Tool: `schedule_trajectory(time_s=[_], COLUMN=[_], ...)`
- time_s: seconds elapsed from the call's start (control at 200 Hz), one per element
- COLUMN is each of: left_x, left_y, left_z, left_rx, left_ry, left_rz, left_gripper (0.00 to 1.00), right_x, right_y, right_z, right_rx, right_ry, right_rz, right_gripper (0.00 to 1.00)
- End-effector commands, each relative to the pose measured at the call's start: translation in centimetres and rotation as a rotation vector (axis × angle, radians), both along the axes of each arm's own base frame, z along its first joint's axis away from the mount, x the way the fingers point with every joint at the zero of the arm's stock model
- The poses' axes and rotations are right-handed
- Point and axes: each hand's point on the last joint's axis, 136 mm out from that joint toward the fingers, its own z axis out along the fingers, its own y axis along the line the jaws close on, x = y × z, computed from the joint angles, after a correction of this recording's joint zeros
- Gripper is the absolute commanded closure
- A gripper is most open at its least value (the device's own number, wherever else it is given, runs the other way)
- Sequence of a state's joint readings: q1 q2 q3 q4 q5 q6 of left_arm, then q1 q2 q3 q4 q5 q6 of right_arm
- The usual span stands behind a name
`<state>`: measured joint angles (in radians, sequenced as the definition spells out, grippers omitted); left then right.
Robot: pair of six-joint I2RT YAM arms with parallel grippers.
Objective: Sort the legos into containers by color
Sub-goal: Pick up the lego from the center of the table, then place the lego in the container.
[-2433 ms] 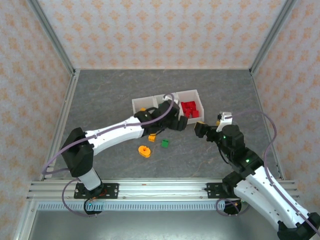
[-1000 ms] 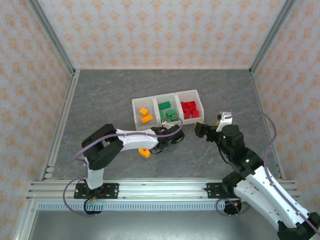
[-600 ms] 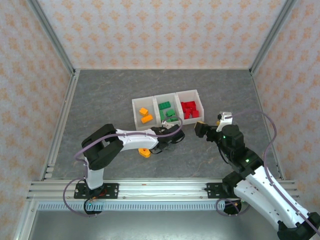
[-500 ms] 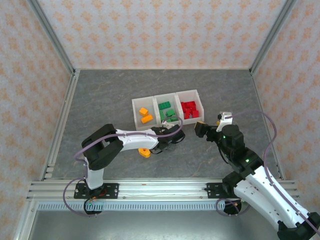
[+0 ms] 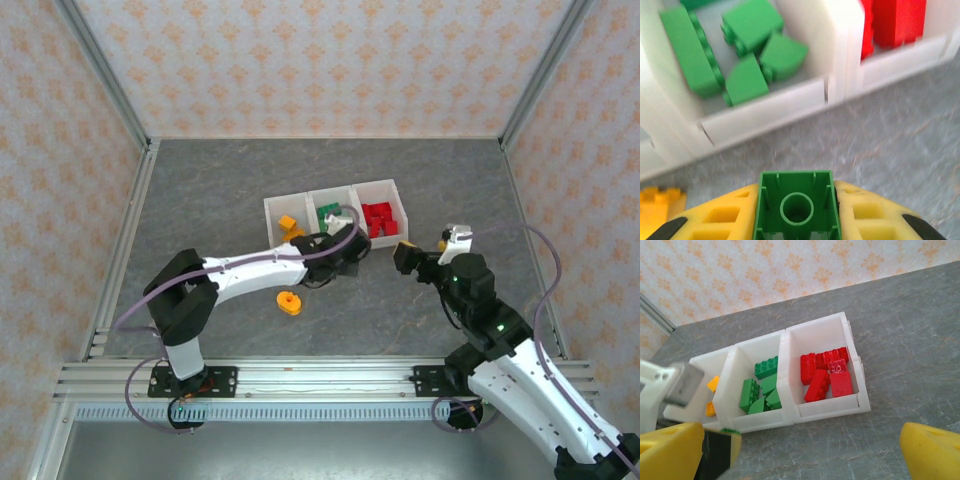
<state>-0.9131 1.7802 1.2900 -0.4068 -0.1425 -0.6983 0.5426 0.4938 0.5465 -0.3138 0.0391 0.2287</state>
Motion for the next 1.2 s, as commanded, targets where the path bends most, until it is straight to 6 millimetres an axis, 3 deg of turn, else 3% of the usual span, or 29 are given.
schedule_trajectory(time_s=[0.0,0.145,0.325,0.345,0.526,0.771,0.831,0.966,1.106,1.126,1.196], left_x=[3.6,7.1,10.5,10.9,12.9,14.8,15.1,15.0,14.1,13.7,12.6], left_y=[0.4,1.2,1.8,1.7,1.5,3.1,3.7,4.3,5.1,5.3,6.1], left_z=[4.3,6.3,6.0,4.8,3.3,3.5,3.8,5.3,6.1,7.4,8.4], left_rx=[-0.042,-0.050,-0.037,-0.023,0.010,0.002,0.003,0.004,-0.010,-0.034,-0.067], left_ry=[-0.087,-0.135,-0.125,-0.108,-0.098,-0.143,-0.159,-0.211,-0.231,-0.252,-0.278], left_rz=[0.020,0.054,0.061,0.061,0.079,0.152,0.166,0.161,0.167,0.167,0.174], left_gripper=[0.78,0.77,0.77,0.77,0.74,0.66,0.58,0.24,0.09,0.08,0.01], right_x=[-0.1,-0.1,-0.2,-0.2,-0.1,-0.1,-0.1,-0.1,0.0,0.0,0.0], right_y=[-0.6,-0.6,-0.6,-0.6,-0.5,-0.7,-0.7,-0.7,-0.6,-0.6,-0.6], right_z=[0.6,0.7,0.8,0.7,0.6,0.7,0.6,0.6,0.4,0.4,0.3], right_rx=[0.015,0.017,0.019,0.019,0.016,0.014,0.012,0.015,0.010,0.011,0.009], right_ry=[-0.028,-0.031,-0.033,-0.032,-0.028,-0.029,-0.029,-0.028,-0.022,-0.023,-0.021], right_rz=[-0.032,-0.031,-0.030,-0.030,-0.026,-0.037,-0.039,-0.037,-0.035,-0.036,-0.036], right_gripper=[0.00,0.00,0.00,0.00,0.00,0.00,0.00,0.00,0.00,0.00,0.00])
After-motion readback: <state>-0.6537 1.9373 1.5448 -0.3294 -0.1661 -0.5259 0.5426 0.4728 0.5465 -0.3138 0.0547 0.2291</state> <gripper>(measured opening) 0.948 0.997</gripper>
